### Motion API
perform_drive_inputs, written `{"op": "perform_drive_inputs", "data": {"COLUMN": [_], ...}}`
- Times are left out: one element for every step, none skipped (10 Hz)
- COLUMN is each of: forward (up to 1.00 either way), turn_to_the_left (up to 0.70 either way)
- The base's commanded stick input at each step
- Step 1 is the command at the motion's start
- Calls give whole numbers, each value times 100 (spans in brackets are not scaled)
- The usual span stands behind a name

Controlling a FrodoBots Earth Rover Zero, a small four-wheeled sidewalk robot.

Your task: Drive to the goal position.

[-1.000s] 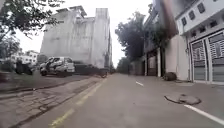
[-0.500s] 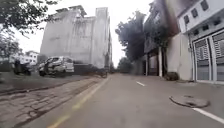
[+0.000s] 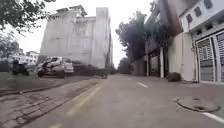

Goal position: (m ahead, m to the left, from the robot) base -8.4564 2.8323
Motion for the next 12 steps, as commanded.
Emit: {"op": "perform_drive_inputs", "data": {"forward": [50,50,50,50,50,50,50,50,50,50,50,50], "turn_to_the_left": [0,0,0,0,0,0,0,0,0,0,0,0]}}
